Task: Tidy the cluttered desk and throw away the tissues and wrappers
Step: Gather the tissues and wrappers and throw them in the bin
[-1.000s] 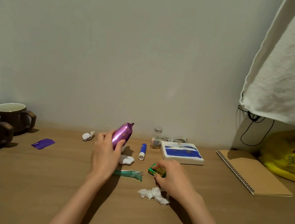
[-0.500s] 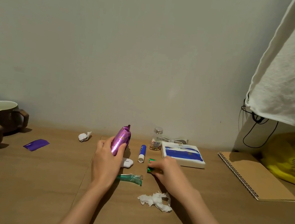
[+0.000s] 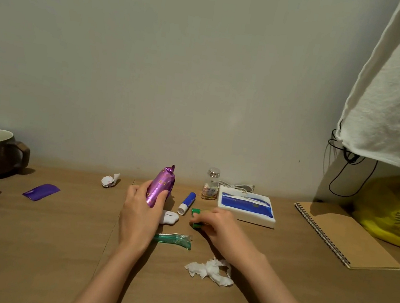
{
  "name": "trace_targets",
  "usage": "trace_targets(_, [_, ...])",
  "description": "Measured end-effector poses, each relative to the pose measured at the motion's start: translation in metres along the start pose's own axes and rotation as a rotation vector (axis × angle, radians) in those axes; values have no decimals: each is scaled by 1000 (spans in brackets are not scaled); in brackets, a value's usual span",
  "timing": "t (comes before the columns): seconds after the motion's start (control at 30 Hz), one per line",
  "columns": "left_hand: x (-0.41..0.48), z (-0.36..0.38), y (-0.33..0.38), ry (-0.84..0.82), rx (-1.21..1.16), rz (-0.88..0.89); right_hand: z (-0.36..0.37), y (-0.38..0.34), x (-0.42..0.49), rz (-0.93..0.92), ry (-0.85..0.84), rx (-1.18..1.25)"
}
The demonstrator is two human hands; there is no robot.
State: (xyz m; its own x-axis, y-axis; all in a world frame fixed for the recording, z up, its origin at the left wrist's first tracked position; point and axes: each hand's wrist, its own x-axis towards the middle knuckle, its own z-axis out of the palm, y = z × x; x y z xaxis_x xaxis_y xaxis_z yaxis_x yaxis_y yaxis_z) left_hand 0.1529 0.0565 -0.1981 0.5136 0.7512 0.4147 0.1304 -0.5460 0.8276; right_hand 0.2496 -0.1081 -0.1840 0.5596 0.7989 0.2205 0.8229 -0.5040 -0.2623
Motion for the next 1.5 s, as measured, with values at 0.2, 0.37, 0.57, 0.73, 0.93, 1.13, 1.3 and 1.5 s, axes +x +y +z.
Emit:
trace_targets(0.2, [0,-1,2,0,-12,-8,8,4,11,48,73,25])
trace_targets(0.37, [0,-2,1,-5,-18,-13,13,10,19,118,129,11])
trace_targets(0.57, [1,1,1,-6,4,-3,18,16,29,145,161,-28])
trace_targets(0.73, [0,1,1,-15,4,15,15,17,25,65,189,-25])
trace_targets(0.93, [-1,1,2,-13,13,19,-8,55,7,362,496,-80])
trace_targets(1.13, [0,1,2,-17,4,22,-7,93,-16,544,192,14])
trace_targets(1.3, [-2,1,1,-19,8,30,-5,93,-15,429,190,133])
trace_targets(1.5, [-1,2,1,-15,22,38,0,96,-6,384,170,161])
